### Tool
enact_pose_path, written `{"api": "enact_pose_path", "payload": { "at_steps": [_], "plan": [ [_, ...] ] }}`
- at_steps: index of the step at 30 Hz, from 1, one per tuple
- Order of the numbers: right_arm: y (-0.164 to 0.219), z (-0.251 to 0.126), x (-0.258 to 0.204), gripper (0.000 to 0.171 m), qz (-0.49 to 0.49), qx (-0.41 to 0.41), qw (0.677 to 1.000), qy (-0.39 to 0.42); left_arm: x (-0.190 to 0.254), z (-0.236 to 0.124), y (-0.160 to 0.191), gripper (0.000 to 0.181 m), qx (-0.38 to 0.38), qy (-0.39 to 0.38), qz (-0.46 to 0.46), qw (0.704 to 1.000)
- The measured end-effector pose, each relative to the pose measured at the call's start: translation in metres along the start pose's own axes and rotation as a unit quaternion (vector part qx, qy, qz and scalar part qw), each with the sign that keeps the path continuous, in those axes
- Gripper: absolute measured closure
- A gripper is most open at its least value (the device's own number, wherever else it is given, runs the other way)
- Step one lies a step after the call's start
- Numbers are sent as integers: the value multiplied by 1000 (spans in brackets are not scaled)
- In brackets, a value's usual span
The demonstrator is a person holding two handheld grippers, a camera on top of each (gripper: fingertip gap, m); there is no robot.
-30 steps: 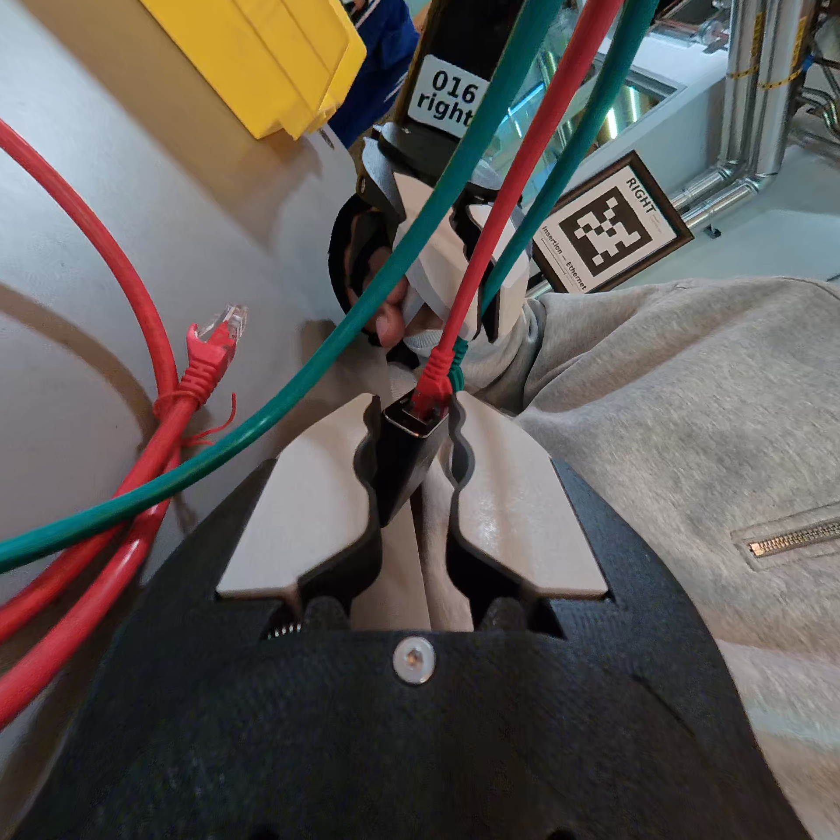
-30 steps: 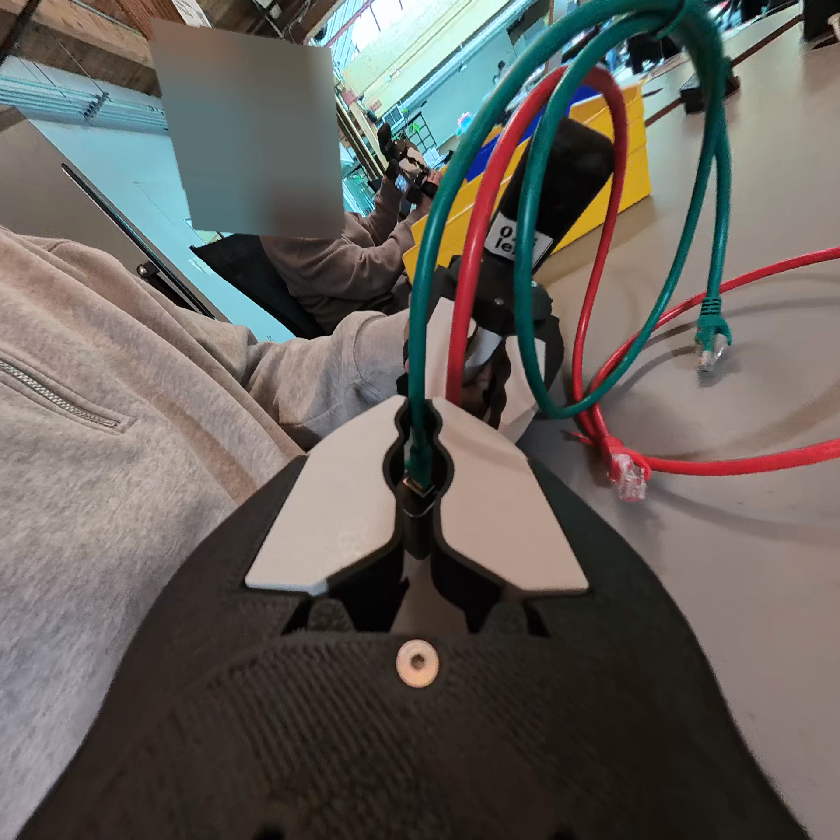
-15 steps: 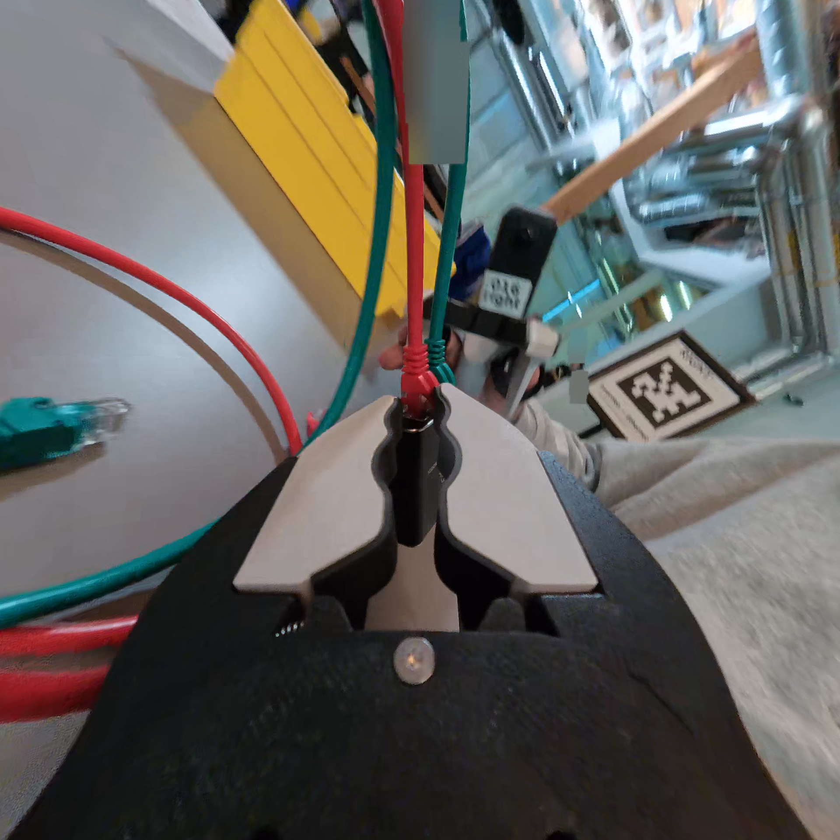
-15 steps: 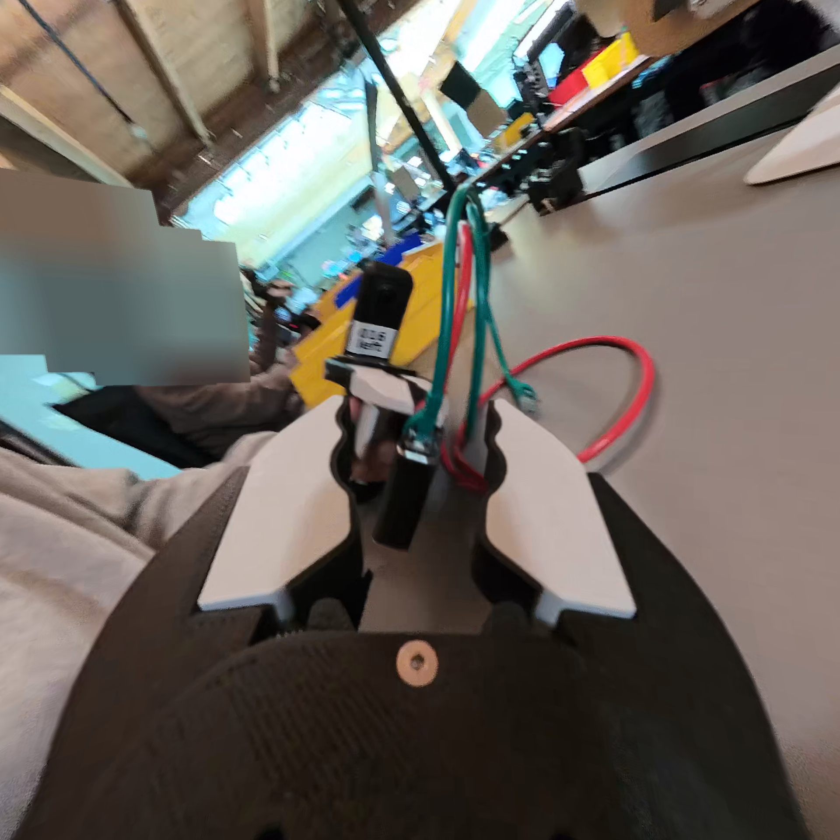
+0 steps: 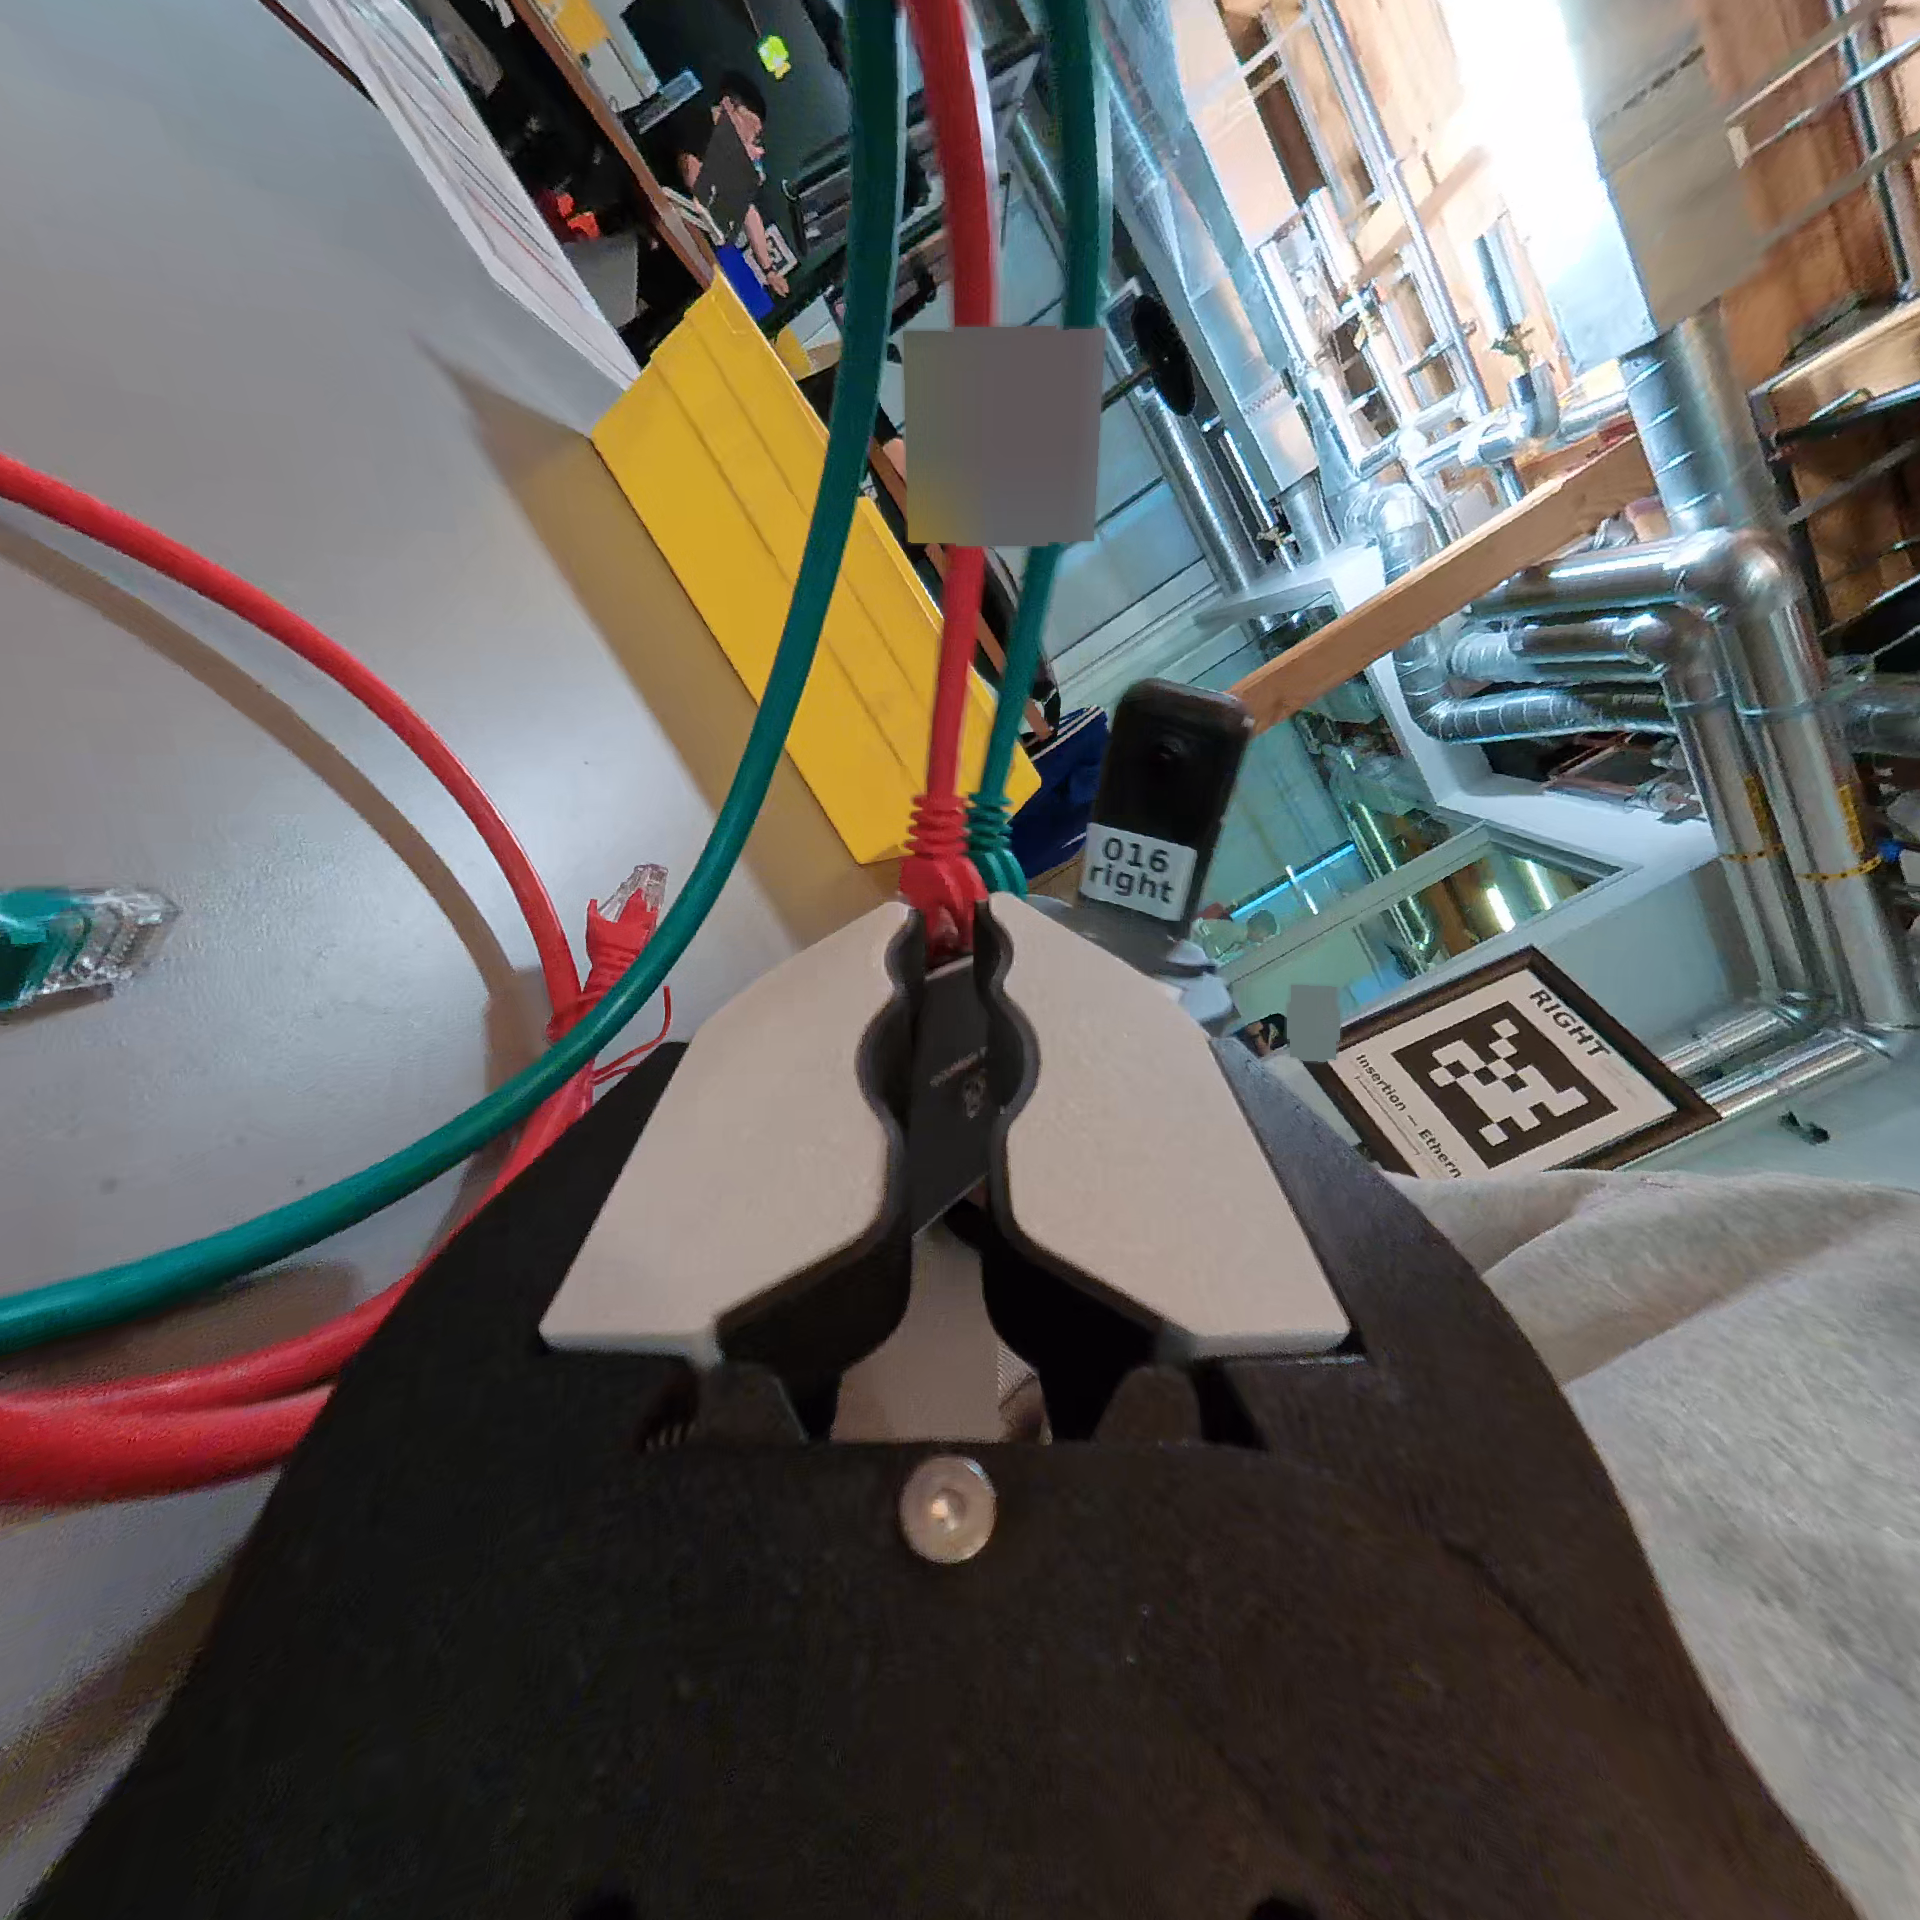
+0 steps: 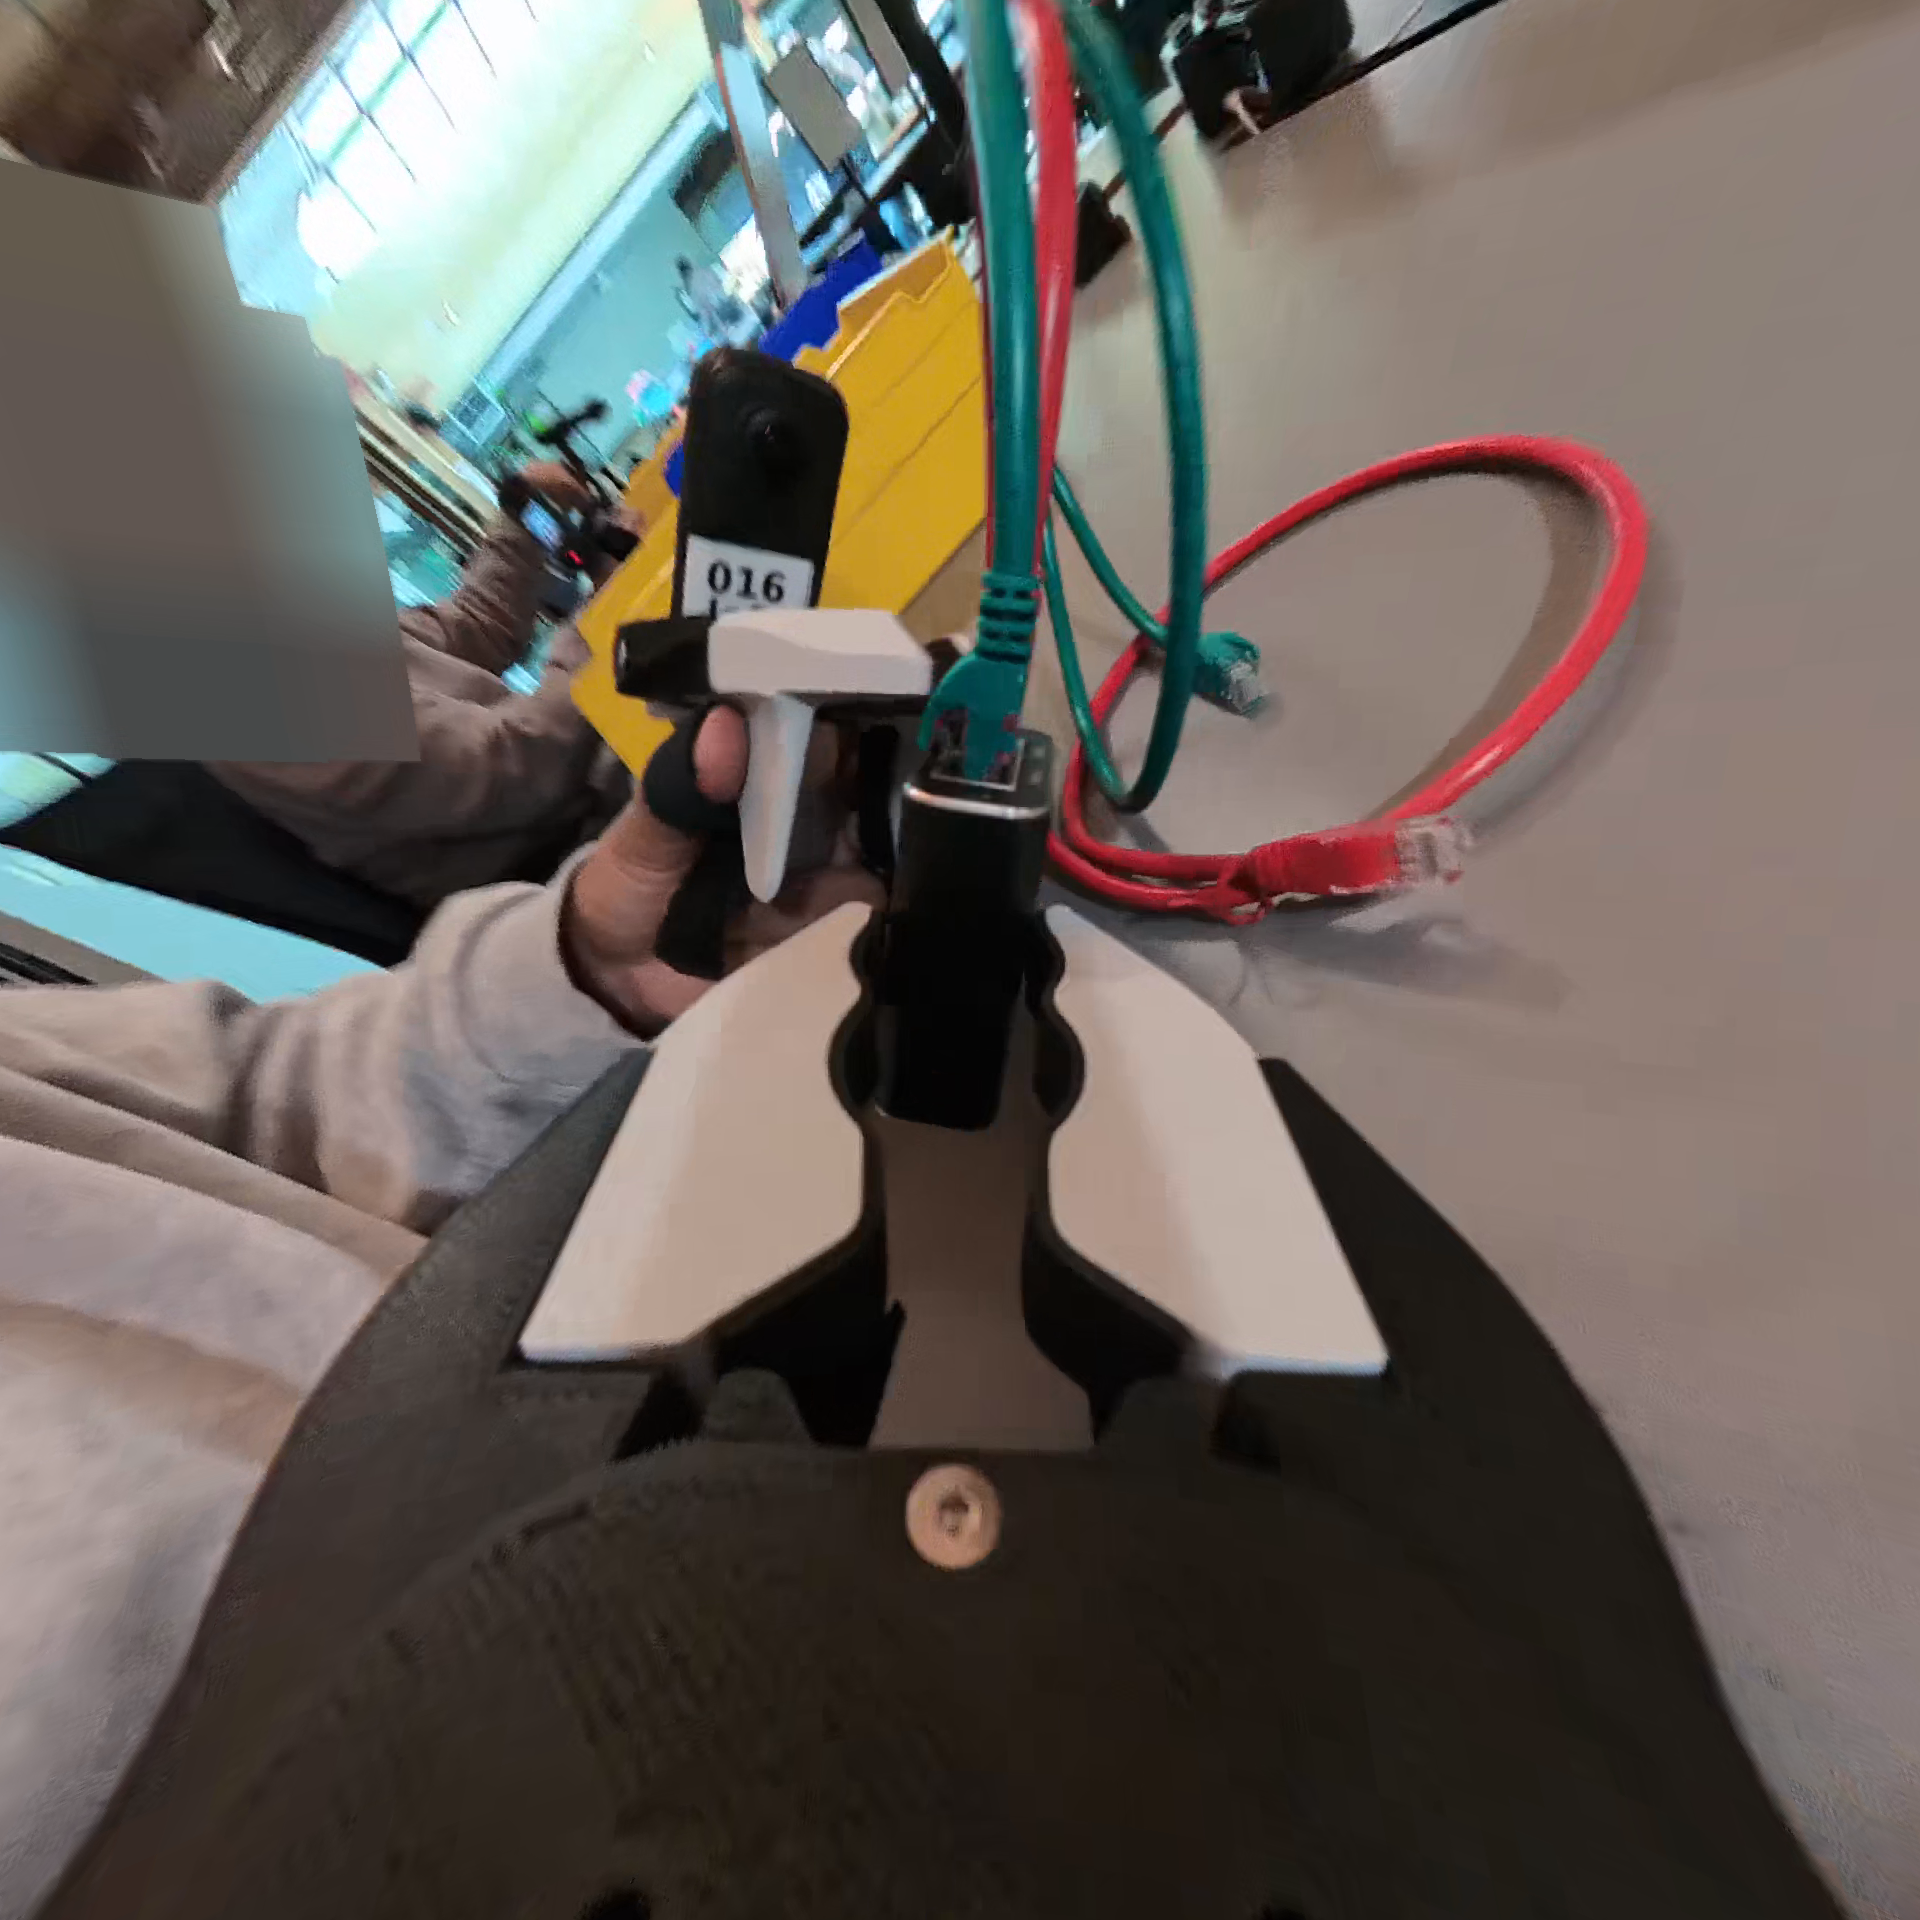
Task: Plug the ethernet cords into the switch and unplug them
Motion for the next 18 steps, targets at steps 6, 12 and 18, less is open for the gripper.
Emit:
{"api": "enact_pose_path", "payload": {
  "at_steps": [6, 12, 18],
  "plan": [
    [-12, -13, 15, 146, 37, 7, 999, -9, 8, -13, -19, 153, 26, -52, 117, 992],
    [-3, -9, 18, 146, -34, -36, 998, 39, 16, -58, -62, 139, 96, -232, 320, 913],
    [2, -6, 11, 146, -25, -47, 999, 11, 1, -104, -90, 96, 157, -335, 328, 869]
  ]
}}
Point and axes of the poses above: each gripper's, where its closed fingertips meet, z out along the fingers, y out of its underside, x = y × z across the jaws, the point moved 4 cm from there along -z, back along the fingers, and after that the axes turned 11 degrees about y, right-handed, at the moved point
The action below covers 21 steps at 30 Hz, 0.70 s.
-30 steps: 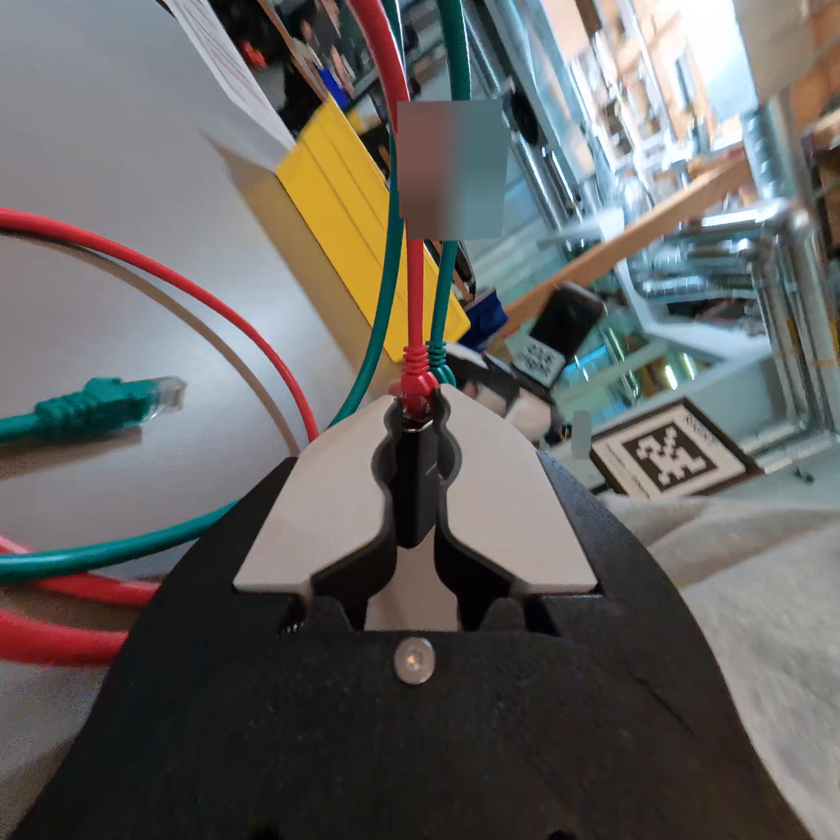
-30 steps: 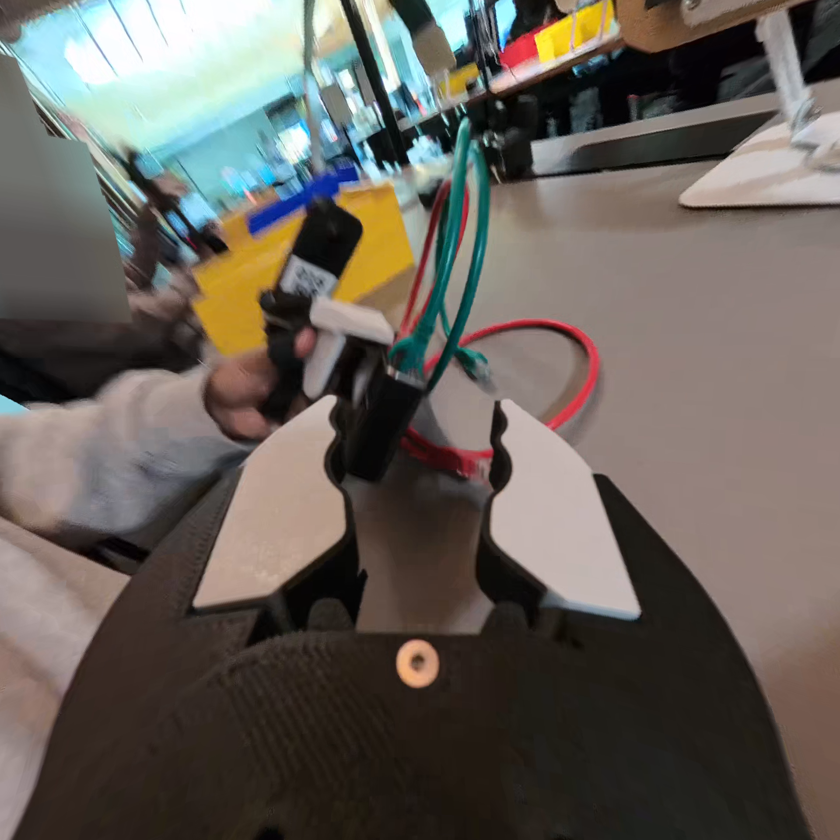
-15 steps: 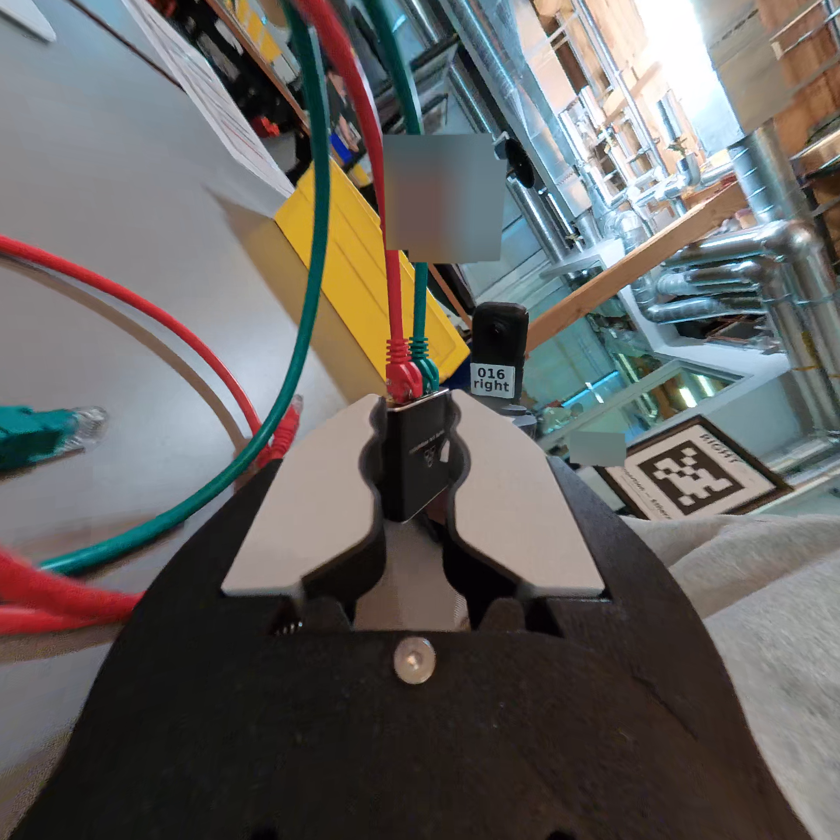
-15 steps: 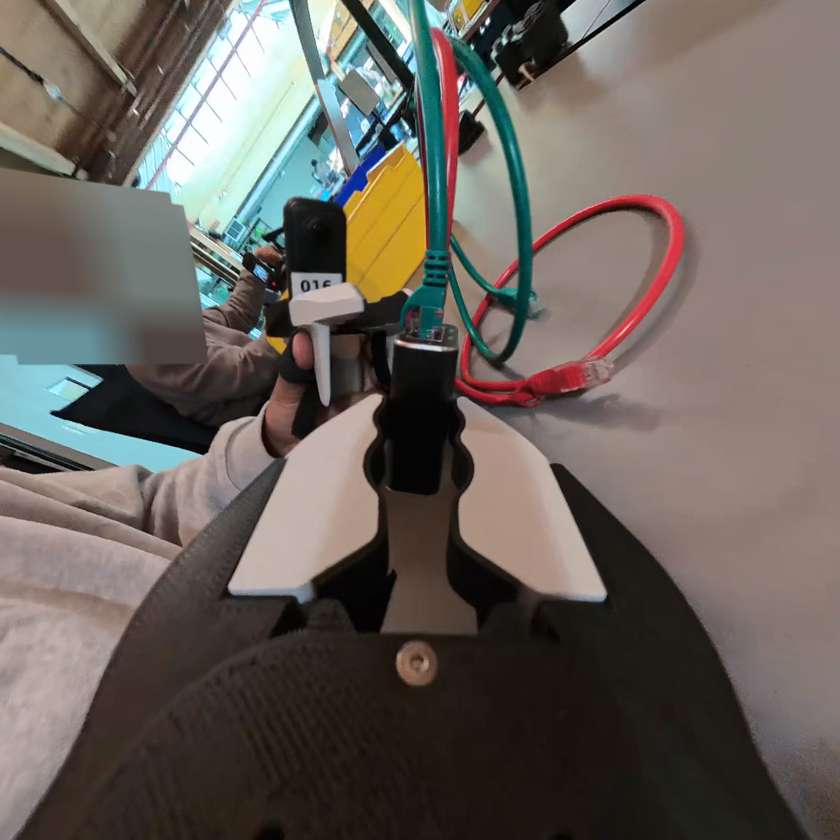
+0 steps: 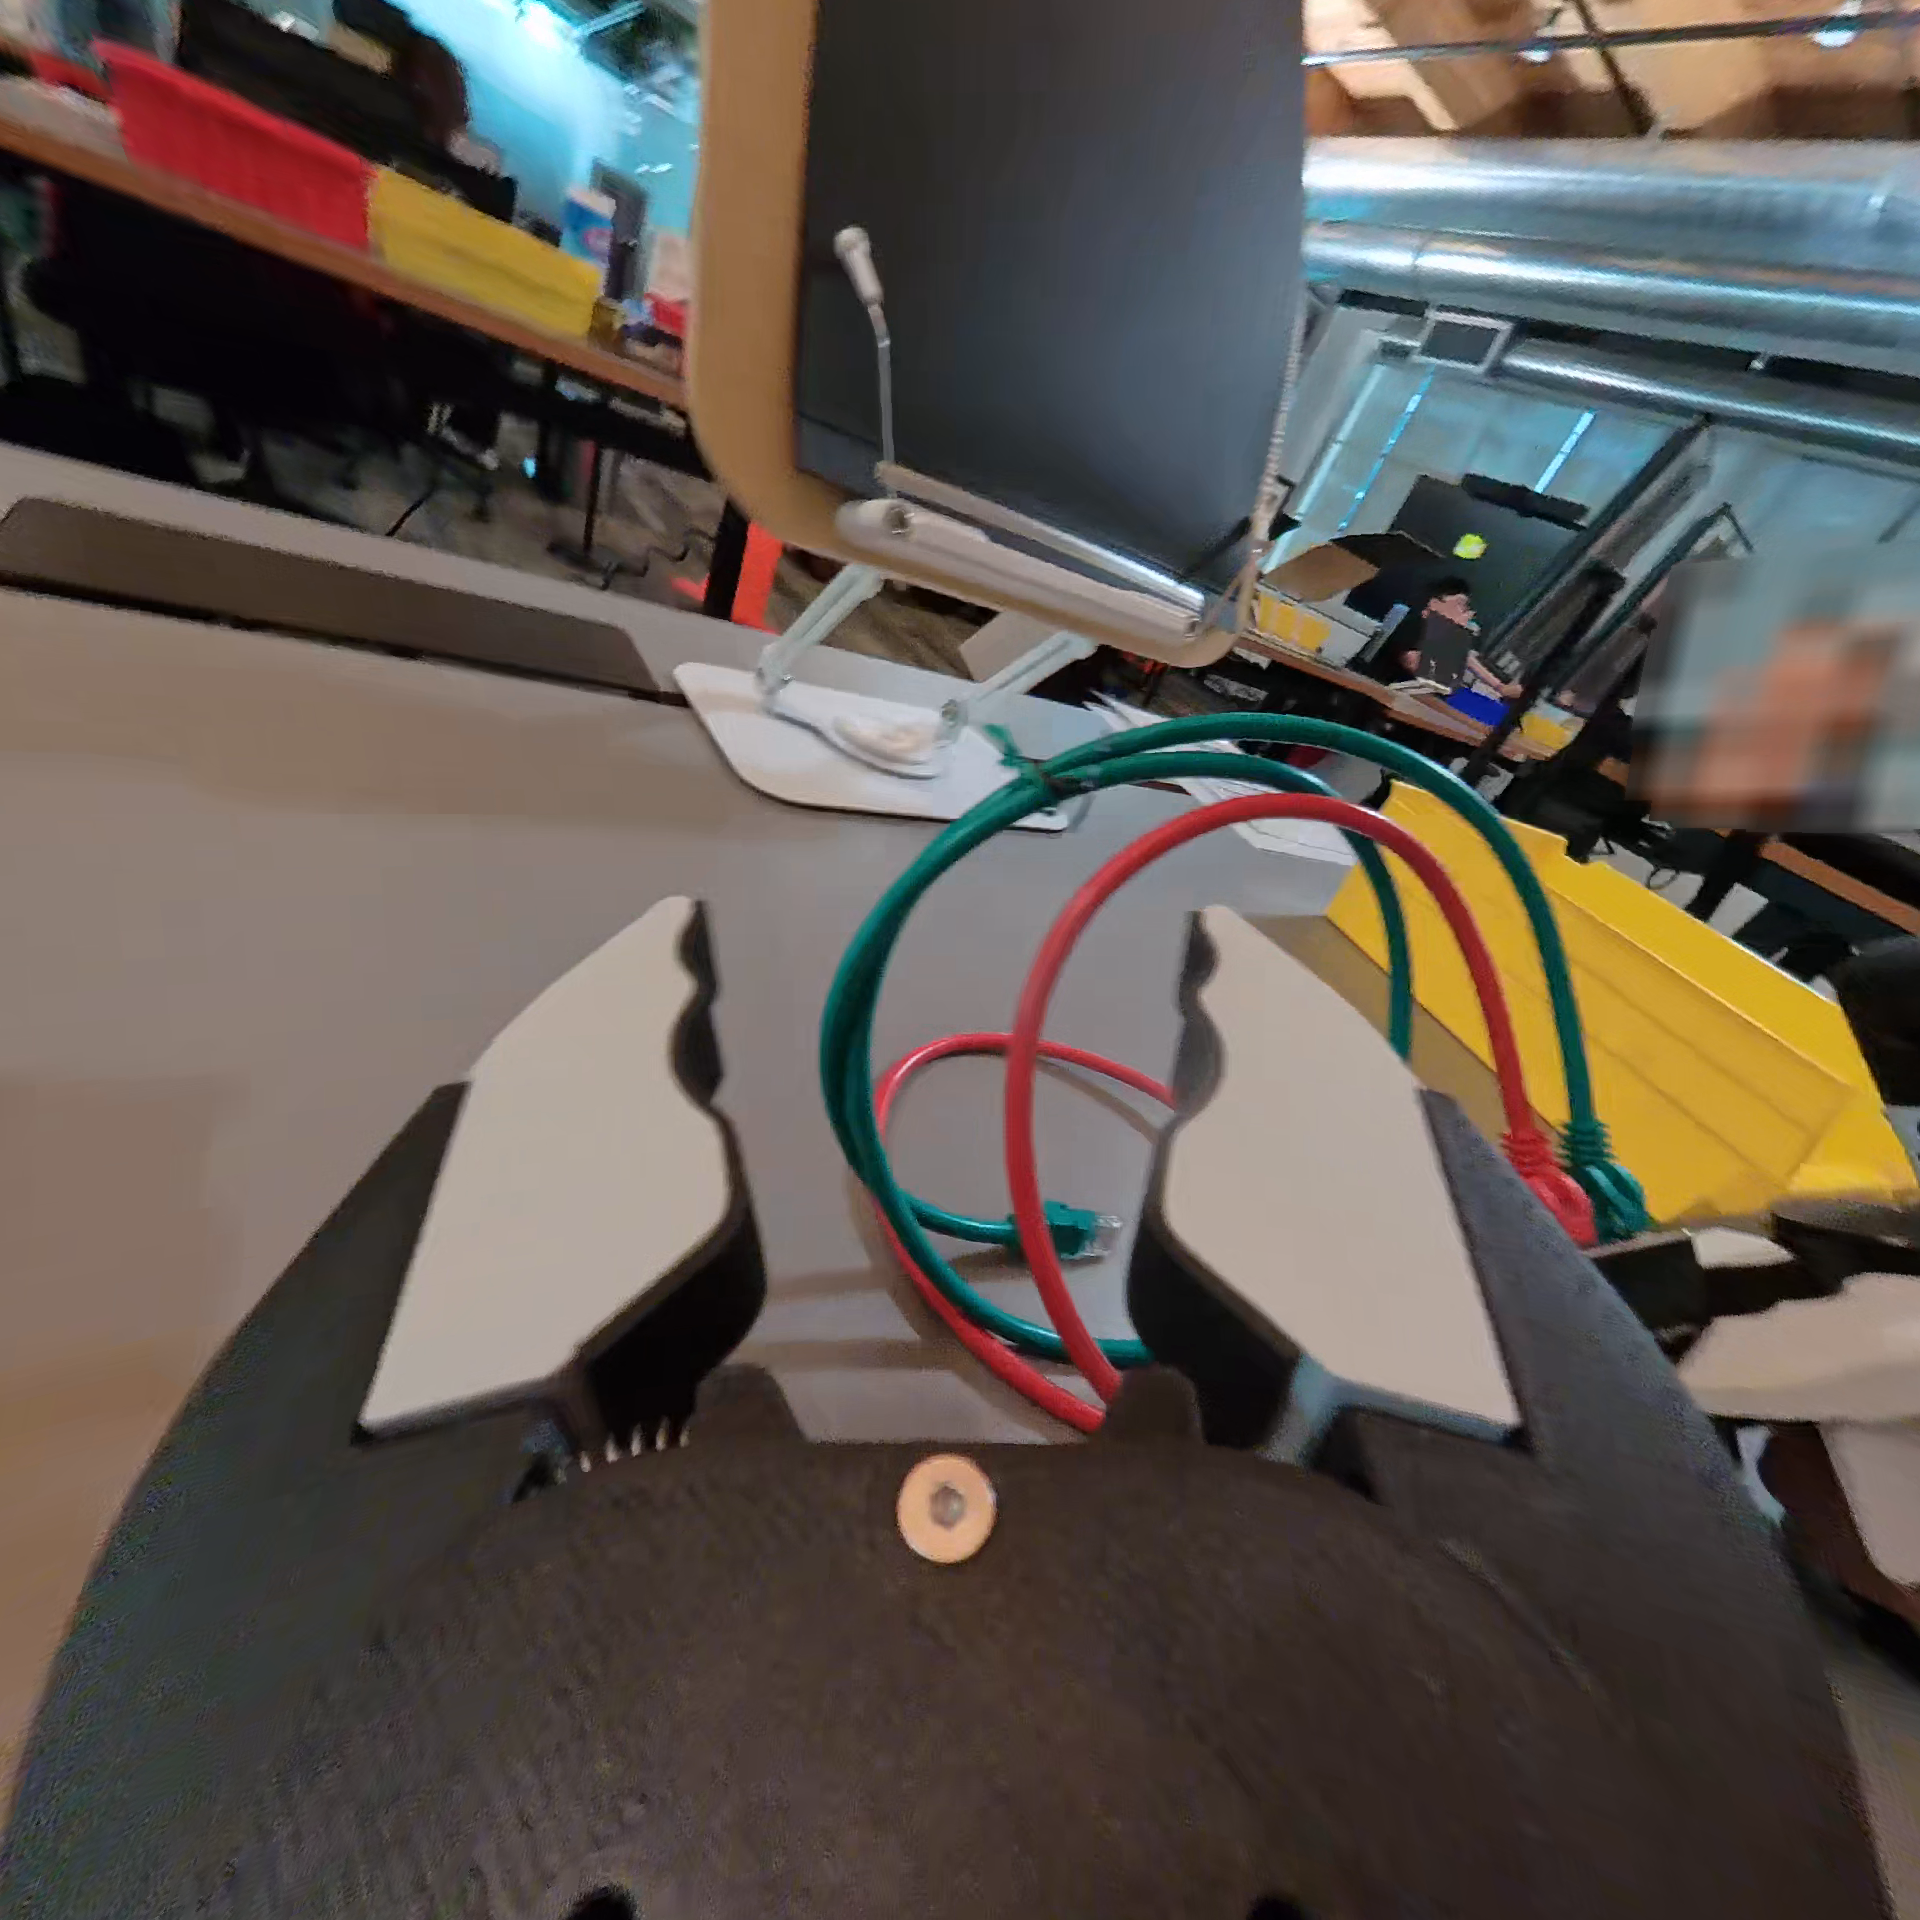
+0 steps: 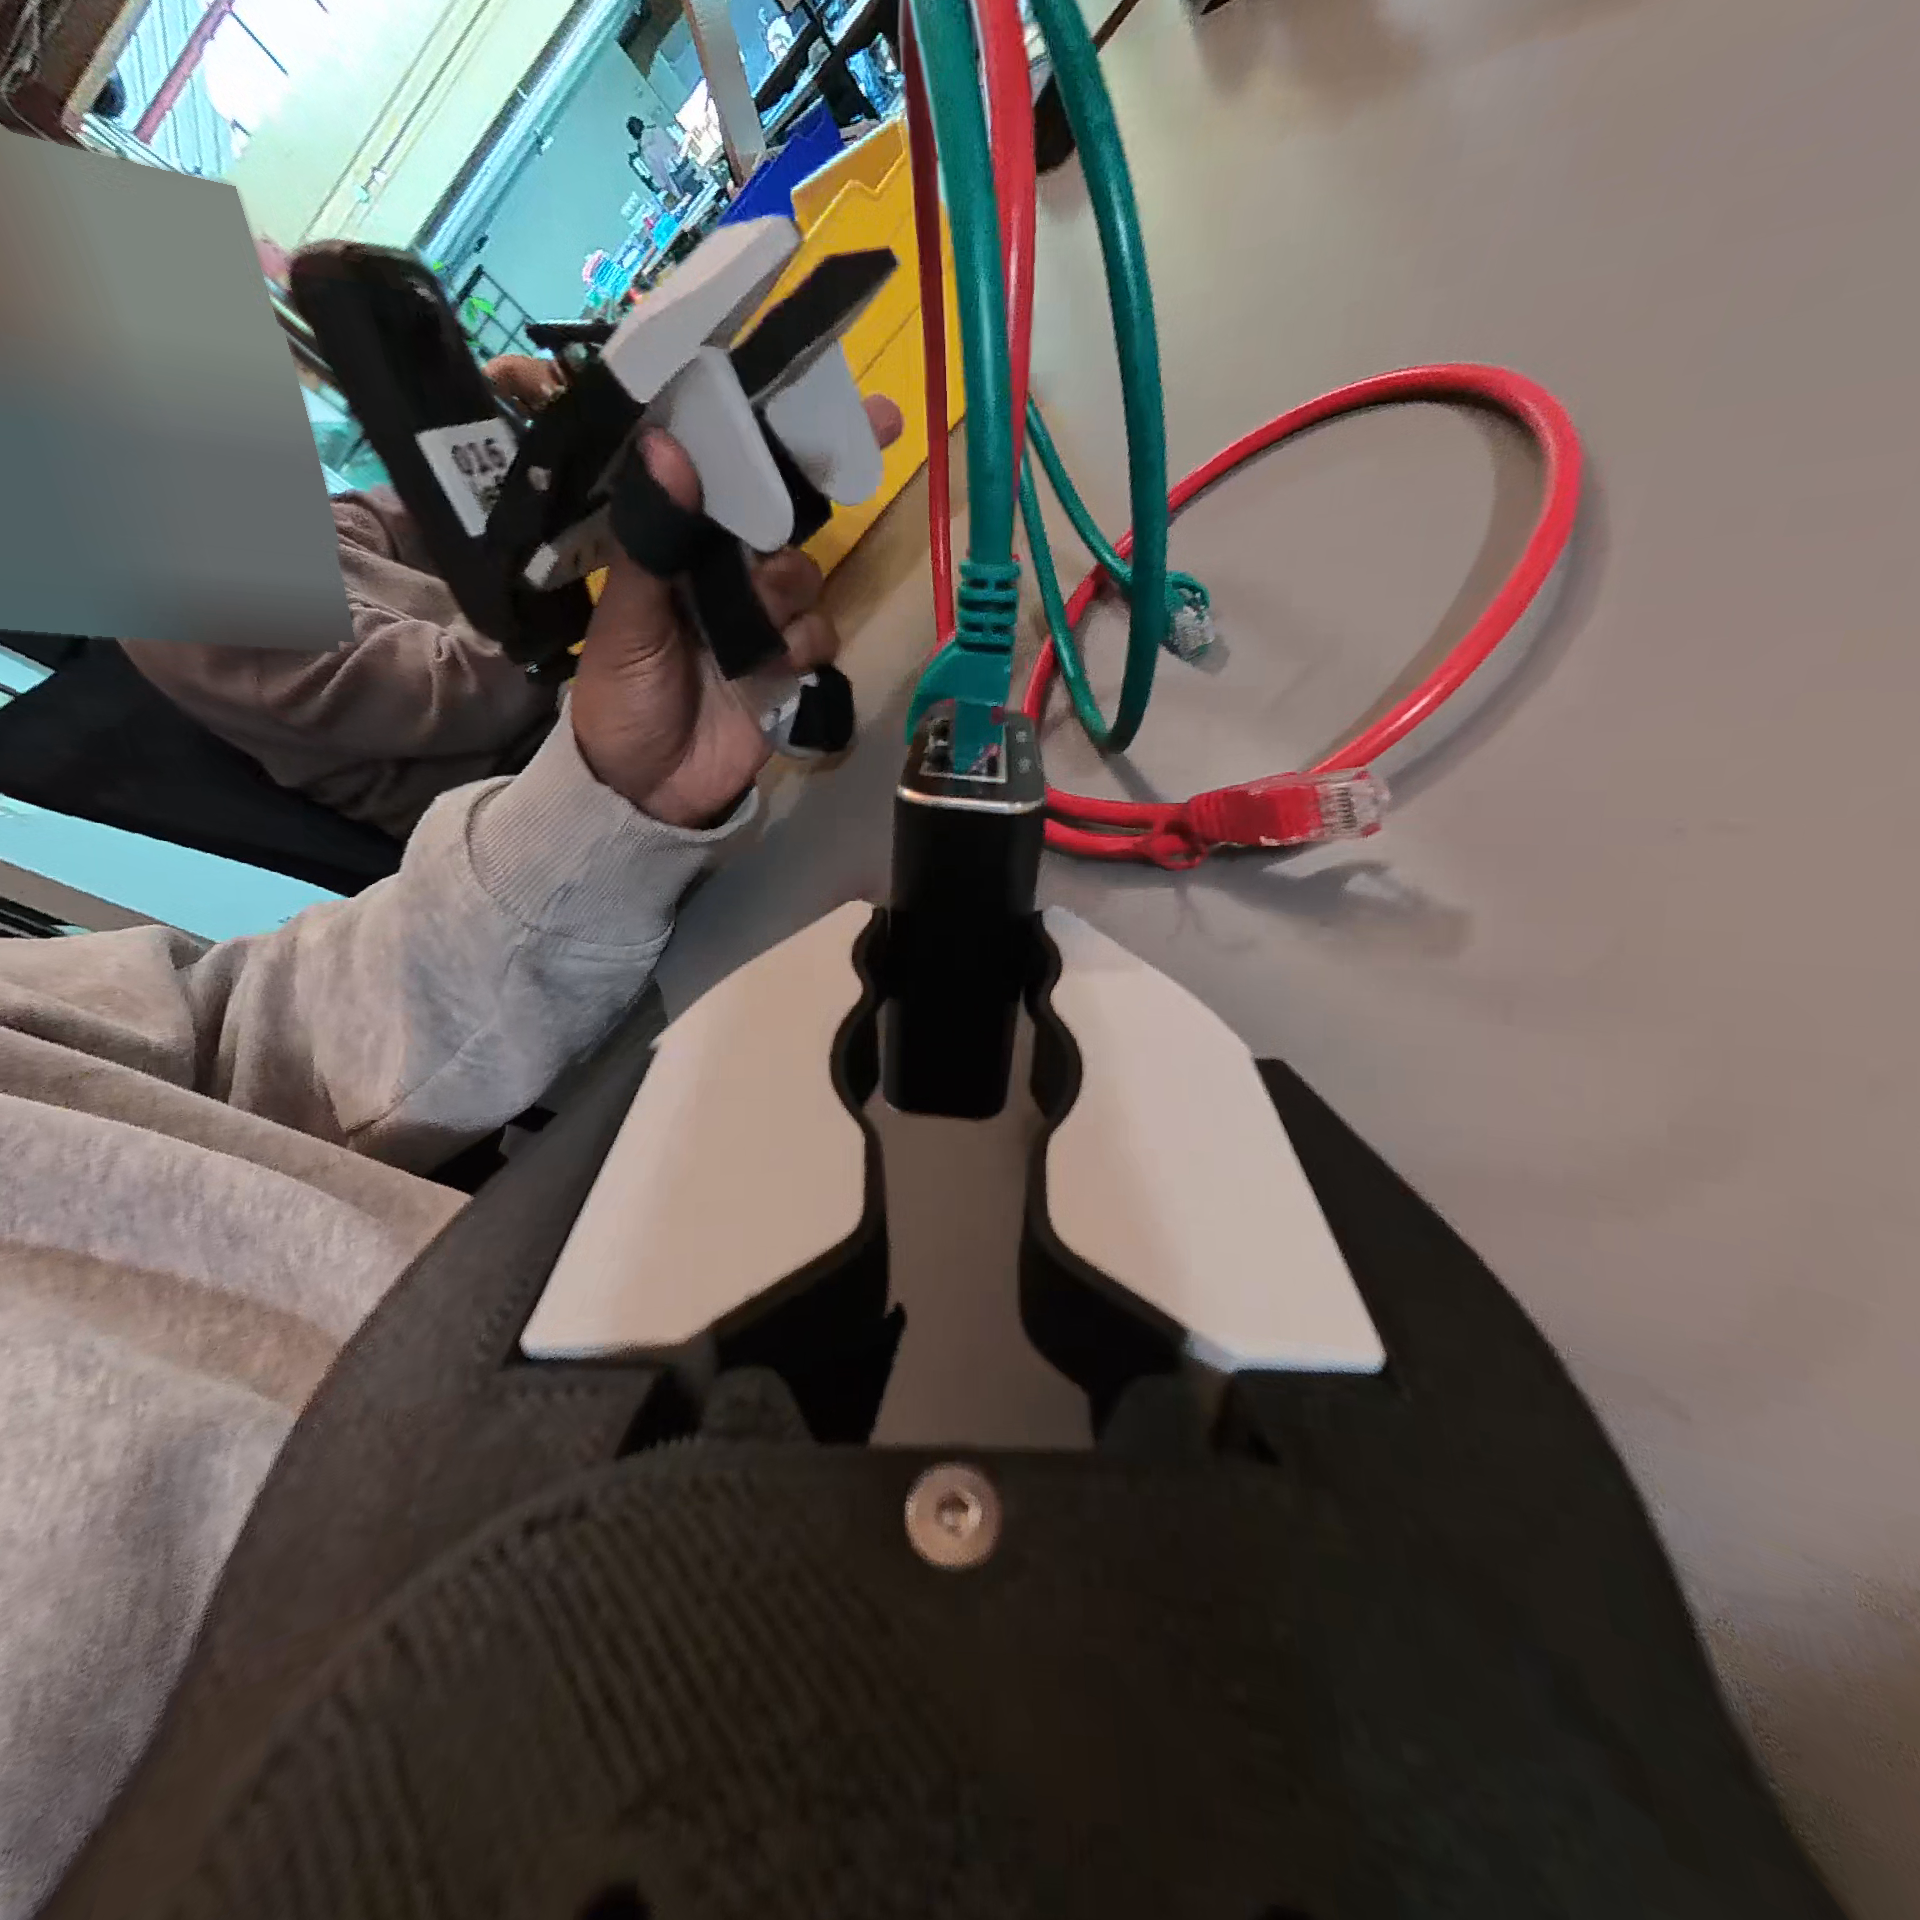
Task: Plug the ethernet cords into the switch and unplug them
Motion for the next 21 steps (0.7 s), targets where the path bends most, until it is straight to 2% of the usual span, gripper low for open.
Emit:
{"api": "enact_pose_path", "payload": {
  "at_steps": [3, 5, 7, 9, 12, 13, 16, 18, 21],
  "plan": [
    [0, -1, -4, 146, -2, 0, 1000, -17, -12, 6, 6, 61, -18, -12, -19, 1000],
    [0, -2, -9, 146, -4, 1, 999, -35, -15, 14, 17, 53, -57, 1, -24, 998],
    [0, -2, -12, 146, -8, 0, 999, -49, -11, 21, 23, 57, -83, 44, -46, 994],
    [1, -2, -14, 146, -16, -2, 999, -50, -6, 23, 26, 78, -97, 90, -64, 989],
    [0, -2, -12, 146, -29, -1, 999, -36, -2, 17, 35, 135, -143, 131, -112, 974],
    [-1, -3, -10, 146, -32, 1, 999, -30, -1, 15, 40, 145, -163, 139, -130, 968],
    [-5, -8, -3, 146, -30, 9, 999, -16, 5, 11, 51, 167, -222, 156, -180, 945],
    [-10, -12, 5, 146, -16, 17, 1000, -7, 17, 7, 55, 167, -257, 193, -222, 920],
    [-16, -20, 15, 146, 31, 29, 999, -22, 45, -3, 63, 169, -327, 289, -294, 850]
  ]
}}
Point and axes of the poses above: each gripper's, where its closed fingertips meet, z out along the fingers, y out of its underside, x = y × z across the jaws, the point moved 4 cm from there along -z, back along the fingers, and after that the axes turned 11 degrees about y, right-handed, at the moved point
